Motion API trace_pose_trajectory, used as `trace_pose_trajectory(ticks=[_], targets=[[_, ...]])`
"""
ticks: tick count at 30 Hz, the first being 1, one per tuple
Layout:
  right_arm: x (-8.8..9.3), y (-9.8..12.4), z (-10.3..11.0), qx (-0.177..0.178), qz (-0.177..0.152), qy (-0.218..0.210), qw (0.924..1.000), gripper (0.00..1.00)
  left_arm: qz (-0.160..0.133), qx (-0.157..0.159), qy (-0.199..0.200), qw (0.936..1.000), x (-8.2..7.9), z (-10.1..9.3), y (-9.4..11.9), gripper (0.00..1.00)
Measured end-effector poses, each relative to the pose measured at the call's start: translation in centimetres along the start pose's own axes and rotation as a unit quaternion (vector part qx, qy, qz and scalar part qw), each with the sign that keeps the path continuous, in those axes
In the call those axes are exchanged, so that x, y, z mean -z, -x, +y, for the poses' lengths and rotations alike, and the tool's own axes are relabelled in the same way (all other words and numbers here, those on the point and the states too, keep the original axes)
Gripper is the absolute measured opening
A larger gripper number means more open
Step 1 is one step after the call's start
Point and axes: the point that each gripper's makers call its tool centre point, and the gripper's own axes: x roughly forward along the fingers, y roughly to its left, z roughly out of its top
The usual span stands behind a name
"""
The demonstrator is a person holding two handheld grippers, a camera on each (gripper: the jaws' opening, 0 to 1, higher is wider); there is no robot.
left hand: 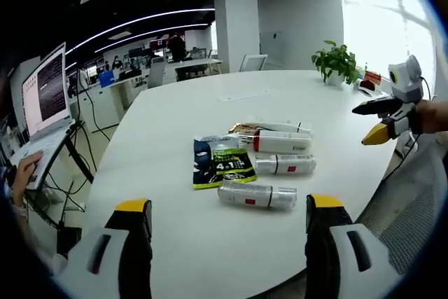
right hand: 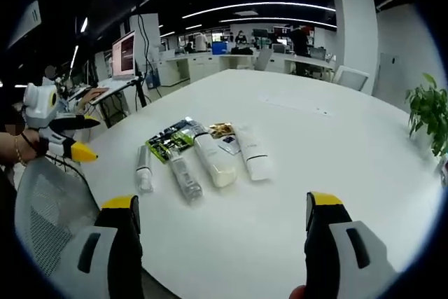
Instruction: Arrange the skincare products in the storage area until every visible bottle or jar stands upright without overlapping.
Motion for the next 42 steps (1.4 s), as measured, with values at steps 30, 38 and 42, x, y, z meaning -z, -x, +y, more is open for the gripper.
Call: trace_pose_trajectory(ticks=[30,38,42], targets=[[-2.5,-5.0,-0.3,-0.028,0.0,0.036,0.999,0.93,0.009,0.002,0.001,1.0,0.5,0.0,-0.3,0.86],[-2.9,-6.7,0.4,-0.043,0.008,0.053,0.9977,0.85,0.009,0.001,0.001,1.0,0.6,0.1,-0.3,0.86],[-2.9,-7.6,0.8,-0.053,0.019,0.063,0.9964,0.81,0.01,0.003,-0.001,0.9999,0.5,-0.1,-0.3,0.85]])
